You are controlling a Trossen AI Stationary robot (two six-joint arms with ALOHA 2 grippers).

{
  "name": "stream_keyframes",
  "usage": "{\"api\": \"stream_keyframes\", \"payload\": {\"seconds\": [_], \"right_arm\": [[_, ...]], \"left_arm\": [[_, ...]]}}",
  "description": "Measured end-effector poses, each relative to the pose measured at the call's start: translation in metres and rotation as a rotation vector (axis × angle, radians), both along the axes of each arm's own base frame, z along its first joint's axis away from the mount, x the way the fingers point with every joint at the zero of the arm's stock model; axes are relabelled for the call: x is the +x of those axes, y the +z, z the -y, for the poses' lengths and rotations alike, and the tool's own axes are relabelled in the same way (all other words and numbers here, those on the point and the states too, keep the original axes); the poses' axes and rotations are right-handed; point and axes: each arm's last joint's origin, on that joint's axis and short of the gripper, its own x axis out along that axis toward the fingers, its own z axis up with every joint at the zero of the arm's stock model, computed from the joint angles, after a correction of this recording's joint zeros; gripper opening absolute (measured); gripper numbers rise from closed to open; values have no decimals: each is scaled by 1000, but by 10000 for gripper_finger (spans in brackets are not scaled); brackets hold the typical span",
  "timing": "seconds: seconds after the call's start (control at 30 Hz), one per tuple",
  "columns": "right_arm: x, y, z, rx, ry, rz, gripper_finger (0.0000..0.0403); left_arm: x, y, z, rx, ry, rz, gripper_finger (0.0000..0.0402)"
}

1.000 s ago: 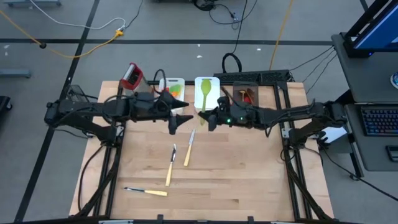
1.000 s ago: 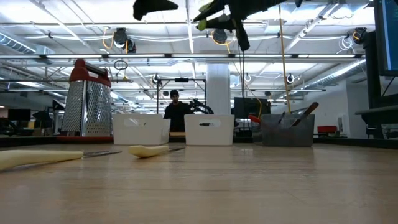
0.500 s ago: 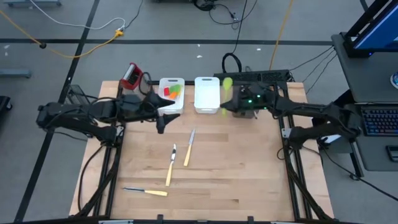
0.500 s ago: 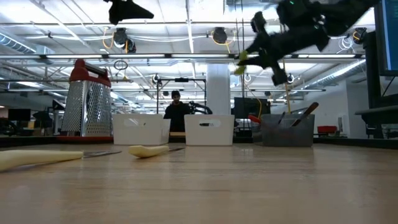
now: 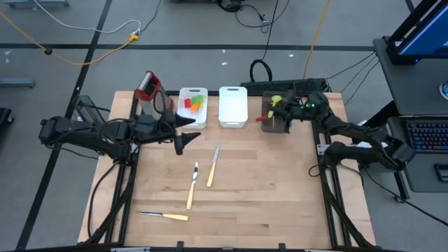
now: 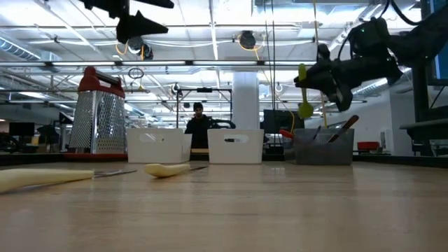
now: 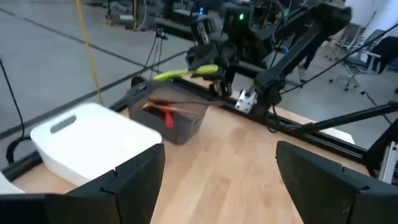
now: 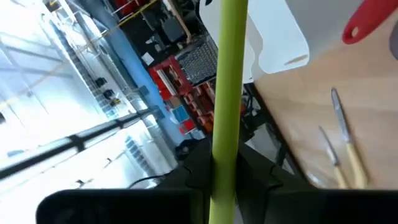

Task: Pick & Place Kitchen Items
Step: Put the light green serving spoon into the black bin

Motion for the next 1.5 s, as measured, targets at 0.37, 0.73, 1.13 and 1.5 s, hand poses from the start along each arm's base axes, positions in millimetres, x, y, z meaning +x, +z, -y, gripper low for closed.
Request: {"api": "stream_keyframes", "payload": {"seconds": [0.37,0.73,1.13,1.5], "right_arm": [[-19,-9,13,191,47,-14,36],[-27,-31,30,246,46,-65,38],[-25,-37,35,198,48,-65,77],[-24,-31,37,124,50,-31,122]], "left_arm": [[-1,-4,-2,-15,68,-1,310],[-1,-4,-3,-11,106,0,310],[-1,-4,-3,-24,109,2,310],[-1,-4,-3,-20,108,1,310]]}}
